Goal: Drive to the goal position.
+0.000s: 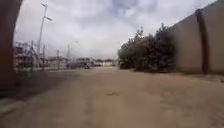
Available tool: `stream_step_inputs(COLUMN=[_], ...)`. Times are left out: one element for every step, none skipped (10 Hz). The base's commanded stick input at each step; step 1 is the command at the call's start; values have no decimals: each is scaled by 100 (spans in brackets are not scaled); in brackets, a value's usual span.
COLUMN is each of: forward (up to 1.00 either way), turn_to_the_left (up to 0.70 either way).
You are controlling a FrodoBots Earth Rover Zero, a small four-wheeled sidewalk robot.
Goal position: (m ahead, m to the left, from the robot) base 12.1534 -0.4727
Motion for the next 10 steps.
stream_step_inputs(forward=[100, 100, 100, 100, 100, 100, 100, 100, 100, 100], turn_to_the_left=[0, 0, 0, 0, 0, 0, 0, 0, 0, 0])
